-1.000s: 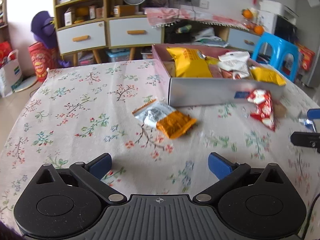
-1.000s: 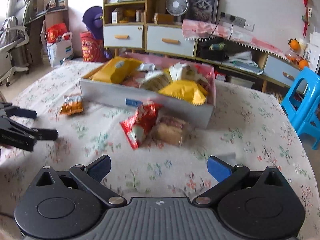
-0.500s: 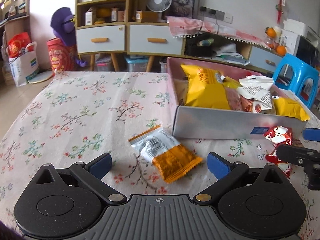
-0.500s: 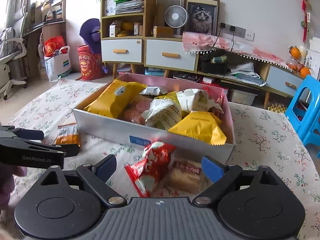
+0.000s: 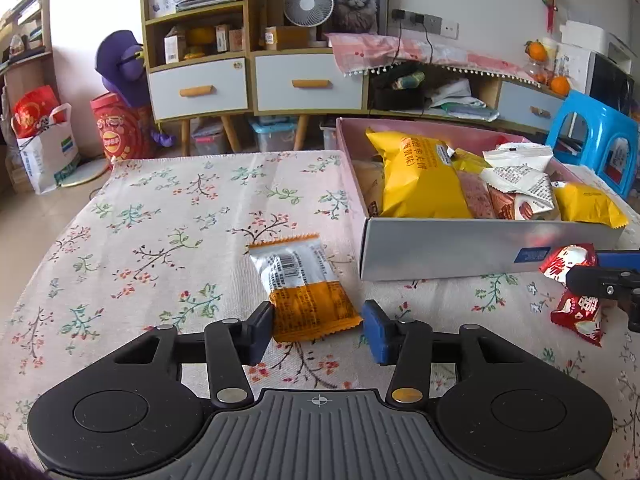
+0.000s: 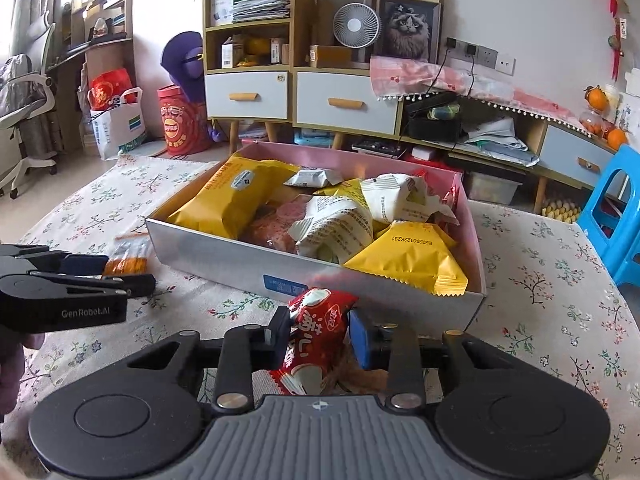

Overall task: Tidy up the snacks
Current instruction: 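Grasp orange-white pack with left tool while right tool grasps red pack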

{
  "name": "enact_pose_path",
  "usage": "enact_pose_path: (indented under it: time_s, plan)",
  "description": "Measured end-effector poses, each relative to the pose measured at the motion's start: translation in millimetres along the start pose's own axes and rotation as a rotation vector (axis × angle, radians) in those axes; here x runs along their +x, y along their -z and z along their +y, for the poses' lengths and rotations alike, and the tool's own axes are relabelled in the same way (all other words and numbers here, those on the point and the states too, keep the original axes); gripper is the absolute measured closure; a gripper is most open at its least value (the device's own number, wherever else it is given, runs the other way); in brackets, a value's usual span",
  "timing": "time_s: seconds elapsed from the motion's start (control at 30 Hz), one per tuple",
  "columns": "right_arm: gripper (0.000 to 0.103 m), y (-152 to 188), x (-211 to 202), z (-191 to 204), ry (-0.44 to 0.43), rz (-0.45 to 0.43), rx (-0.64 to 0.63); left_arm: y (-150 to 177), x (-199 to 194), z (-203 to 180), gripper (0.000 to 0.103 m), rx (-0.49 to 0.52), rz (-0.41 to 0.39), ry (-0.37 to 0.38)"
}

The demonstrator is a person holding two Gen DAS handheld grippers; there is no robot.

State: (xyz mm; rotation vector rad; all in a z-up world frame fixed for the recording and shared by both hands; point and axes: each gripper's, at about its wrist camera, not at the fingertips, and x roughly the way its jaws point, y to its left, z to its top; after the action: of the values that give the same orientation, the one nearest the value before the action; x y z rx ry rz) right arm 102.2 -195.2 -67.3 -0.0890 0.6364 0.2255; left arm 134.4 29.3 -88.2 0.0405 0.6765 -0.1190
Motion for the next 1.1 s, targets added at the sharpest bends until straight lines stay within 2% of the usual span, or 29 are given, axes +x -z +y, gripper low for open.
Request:
enact_pose_path:
  time_s: [0.2, 0.33, 0.5, 0.67, 0.7, 0.73, 0.8, 0.87, 1.1]
  plan:
    - [0.084, -2.7, -6.0, -5.3, -0.075, 0.034, 0.032, 6.1, -10.7, 10.7, 0.059, 0.024, 0.018, 0.070]
    - [0.084, -2.4, -11.3, -4.5, -0.152, 0.070, 0.057, 10.5, -19.1, 16.9, 0.059, 0.064, 0.032, 0.150]
    - [0.084, -0.3, -17.7, 1.8, -0.230, 0.105, 0.036, 14.5, -27.3, 23.5, 0.059, 0.065, 0.051, 0.217]
    - [0.079, 0.0, -17.0, 7.2, -0.233, 0.115, 0.029, 14.8, -26.5, 22.9, 0.054, 0.018, 0.049, 0.212]
    - [0.078, 0.2, -16.0, 7.7, -0.228, 0.117, 0.038, 14.3, -25.6, 21.5, 0.049, 0.010, 0.047, 0.211]
    - [0.073, 0.1, -14.7, 7.8, -0.225, 0.118, 0.044, 14.8, -25.4, 21.7, 0.042, 0.005, 0.046, 0.212]
    - [0.066, 1.7, -14.1, 9.4, -0.210, 0.109, 0.046, 13.9, -23.0, 19.1, 0.035, -0.001, 0.041, 0.195]
    - [0.062, 3.3, -13.5, 10.7, -0.203, 0.103, 0.040, 13.0, -20.7, 17.2, 0.034, -0.003, 0.037, 0.172]
    - [0.062, 7.6, -11.1, 17.6, -0.187, 0.098, 0.029, 11.4, -16.0, 0.5, 0.037, 0.074, 0.042, 0.070]
